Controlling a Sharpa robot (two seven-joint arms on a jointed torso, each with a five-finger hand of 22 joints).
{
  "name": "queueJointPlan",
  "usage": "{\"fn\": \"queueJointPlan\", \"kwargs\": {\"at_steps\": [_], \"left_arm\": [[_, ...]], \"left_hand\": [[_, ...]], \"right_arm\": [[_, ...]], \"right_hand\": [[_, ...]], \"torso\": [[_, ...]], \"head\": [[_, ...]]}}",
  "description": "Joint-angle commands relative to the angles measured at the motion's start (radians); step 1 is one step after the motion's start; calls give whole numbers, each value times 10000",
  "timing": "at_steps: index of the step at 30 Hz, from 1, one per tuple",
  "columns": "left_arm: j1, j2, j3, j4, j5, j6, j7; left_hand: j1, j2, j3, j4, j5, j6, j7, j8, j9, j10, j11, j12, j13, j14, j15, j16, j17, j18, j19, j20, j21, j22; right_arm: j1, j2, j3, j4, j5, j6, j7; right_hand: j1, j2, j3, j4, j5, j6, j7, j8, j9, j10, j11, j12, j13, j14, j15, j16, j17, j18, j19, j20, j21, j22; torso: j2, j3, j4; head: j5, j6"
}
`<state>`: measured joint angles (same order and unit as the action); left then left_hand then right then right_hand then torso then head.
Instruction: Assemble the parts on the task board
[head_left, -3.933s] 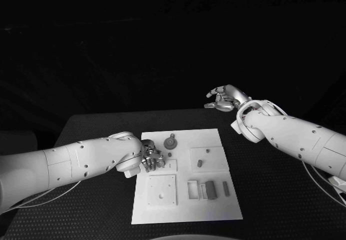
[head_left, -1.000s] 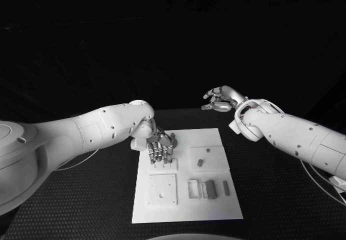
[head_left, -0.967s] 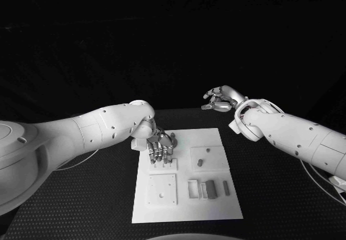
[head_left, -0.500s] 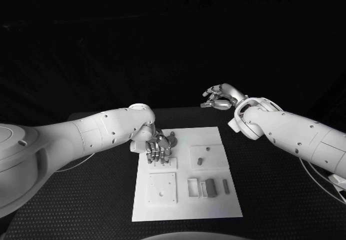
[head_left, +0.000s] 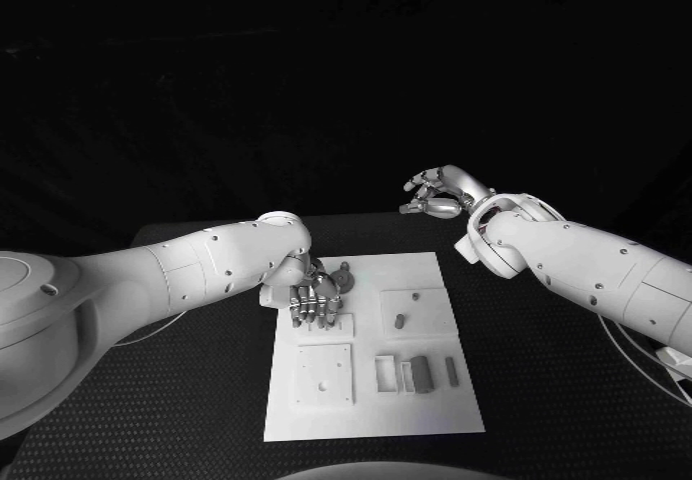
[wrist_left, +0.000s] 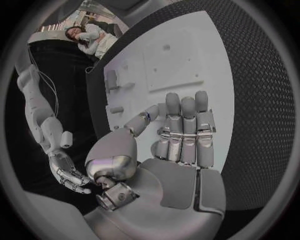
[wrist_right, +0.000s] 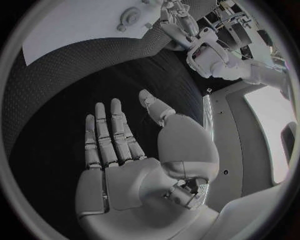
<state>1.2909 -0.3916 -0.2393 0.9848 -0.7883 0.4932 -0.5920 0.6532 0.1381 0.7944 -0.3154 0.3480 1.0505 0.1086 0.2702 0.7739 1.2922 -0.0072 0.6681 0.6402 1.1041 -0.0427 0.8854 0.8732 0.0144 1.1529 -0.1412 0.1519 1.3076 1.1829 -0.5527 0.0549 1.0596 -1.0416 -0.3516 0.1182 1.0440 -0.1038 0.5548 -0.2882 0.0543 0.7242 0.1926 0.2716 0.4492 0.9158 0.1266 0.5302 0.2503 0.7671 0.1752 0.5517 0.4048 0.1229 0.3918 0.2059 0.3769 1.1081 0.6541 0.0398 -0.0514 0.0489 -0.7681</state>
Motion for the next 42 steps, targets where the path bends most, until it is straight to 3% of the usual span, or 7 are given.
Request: {"fn": "queueJointPlan", "kwargs": {"at_steps": [1, 9, 42], "left_arm": [[-28, 33, 4, -43, -245, -39, 5], [-74, 47, 4, -76, -245, 247, 12], [-210, 191, 5, -335, -398, 296, 95]], "left_hand": [[-23, 39, 251, 221, 3, 784, -593, 509, 54, 383, -472, 82, 19, 64, -17, 81, -25, 2, 71, -22, 83, 265], [-36, 37, 261, 218, 11, 809, -610, 518, 104, 378, -489, 172, 38, 68, -31, 172, -68, 6, 79, -37, 147, 266], [-28, -13, 253, 221, 185, 910, -669, 560, 321, 367, -546, 535, 83, 61, -69, 566, -246, 24, 90, -78, 432, 267]], "right_arm": [[6, -8, 2, 34, 24, 18, 126], [6, -15, 2, 59, 24, 27, 126], [5, -24, 2, 106, 24, 37, 137]], "right_hand": [[119, 1, -58, 6, -41, -43, 385, 36, -16, -650, 364, -36, -38, 52, 0, -70, 12, -142, -81, 15, -72, 18], [134, -6, -71, 7, -41, -50, 388, 42, -24, -635, 369, -71, -97, 54, 9, -133, 21, -147, -85, 15, -89, 43], [167, -12, -109, 9, -42, -68, 394, 67, -54, -612, 395, -195, -302, 62, 35, -329, 74, -164, -98, 14, -155, 129]], "torso": [[1, 1, 2], [-1, 9, -2], [2, 2, 1]], "head": [[-11, -15], [-8, -46], [-23, -86]]}}
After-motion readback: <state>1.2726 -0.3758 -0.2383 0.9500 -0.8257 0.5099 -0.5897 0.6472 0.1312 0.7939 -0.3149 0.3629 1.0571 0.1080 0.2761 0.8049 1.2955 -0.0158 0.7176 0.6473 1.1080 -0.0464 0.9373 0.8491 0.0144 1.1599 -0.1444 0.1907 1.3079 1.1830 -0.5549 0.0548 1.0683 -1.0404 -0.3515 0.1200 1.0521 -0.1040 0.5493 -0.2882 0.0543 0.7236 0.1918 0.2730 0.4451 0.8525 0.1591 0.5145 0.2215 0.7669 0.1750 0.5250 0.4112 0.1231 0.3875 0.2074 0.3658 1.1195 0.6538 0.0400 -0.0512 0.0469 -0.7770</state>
